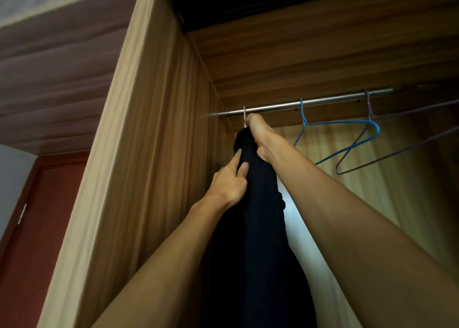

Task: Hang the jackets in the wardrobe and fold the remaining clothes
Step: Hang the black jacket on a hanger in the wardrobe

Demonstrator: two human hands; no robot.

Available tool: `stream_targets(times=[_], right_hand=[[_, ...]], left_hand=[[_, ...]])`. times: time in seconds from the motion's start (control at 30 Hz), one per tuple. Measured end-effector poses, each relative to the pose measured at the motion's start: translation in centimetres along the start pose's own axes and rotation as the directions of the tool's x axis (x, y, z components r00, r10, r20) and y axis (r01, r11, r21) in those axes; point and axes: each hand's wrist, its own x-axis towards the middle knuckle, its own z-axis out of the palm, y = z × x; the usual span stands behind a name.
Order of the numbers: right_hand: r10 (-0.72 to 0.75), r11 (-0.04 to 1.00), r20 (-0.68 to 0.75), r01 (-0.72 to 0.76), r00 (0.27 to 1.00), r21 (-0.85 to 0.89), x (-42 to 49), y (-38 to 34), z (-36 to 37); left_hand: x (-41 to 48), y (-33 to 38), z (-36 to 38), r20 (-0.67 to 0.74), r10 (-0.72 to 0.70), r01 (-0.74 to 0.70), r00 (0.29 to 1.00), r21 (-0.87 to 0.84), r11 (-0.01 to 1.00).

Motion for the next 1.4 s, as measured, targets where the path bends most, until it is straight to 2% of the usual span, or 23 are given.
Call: stream_targets(times=[0.07,0.23,0.4,0.53,0.67,0.83,0.93,1.03,1.1,1.2,1.3,1.4], right_hand=[[-0.019,0.999,0.006,0.019,1.000,-0.032,-0.7,0.0,0.2],[-0.055,0.971,-0.030,0.046,0.998,-0.234,-2.3,0.3,0.2],[-0.195,0.927,-0.200,0.114,0.960,-0.359,-6.2,2.2,-0.6],[-0.381,0.817,-0.227,0.212,0.896,-0.537,-11.5,4.6,-2.3],[-0.442,0.681,-0.163,0.213,0.882,-0.700,-17.0,7.7,-4.4],[-0.389,0.537,-0.125,0.115,0.913,-0.836,-24.3,10.2,-7.3],[-0.322,0.427,-0.101,0.049,0.941,-0.903,-28.4,11.8,-9.1],[-0.194,0.353,-0.117,-0.042,0.974,-0.935,-32.9,12.5,-11.1],[-0.092,0.325,-0.138,-0.101,0.986,-0.940,-36.1,12.7,-12.6],[0.024,0.299,-0.193,-0.191,0.981,-0.935,-40.9,12.2,-14.9],[0.104,0.290,-0.261,-0.280,0.960,-0.915,-45.7,11.1,-17.7],[0.149,0.245,-0.330,-0.358,0.932,-0.901,-50.9,9.3,-20.4]], left_hand=[[-0.5,-0.4,-0.2,-0.010,-0.003,0.004,1.000,0.005,1.000],[-1.8,-0.3,-0.4,-0.068,-0.017,0.022,0.998,0.078,0.997],[-5.1,0.8,-0.9,-0.066,0.039,-0.025,0.997,0.198,0.980],[-9.2,1.7,-1.5,-0.045,0.077,-0.061,0.996,0.283,0.957],[-13.4,1.4,-1.7,0.000,0.076,-0.072,0.997,0.306,0.949],[-19.7,-0.2,-1.3,0.108,0.127,-0.153,0.986,0.283,0.947],[-23.4,-1.1,-0.8,0.192,0.084,-0.141,0.978,0.306,0.942],[-27.4,-0.8,0.0,0.255,0.039,-0.120,0.966,0.308,0.944],[-30.0,0.1,0.7,0.262,0.021,-0.103,0.965,0.305,0.947],[-33.9,2.5,1.6,0.201,0.022,-0.072,0.979,0.245,0.967],[-37.3,5.5,2.1,0.176,0.091,-0.128,0.980,0.211,0.969],[-40.6,9.1,3.1,0.255,0.144,-0.198,0.956,0.199,0.960]])
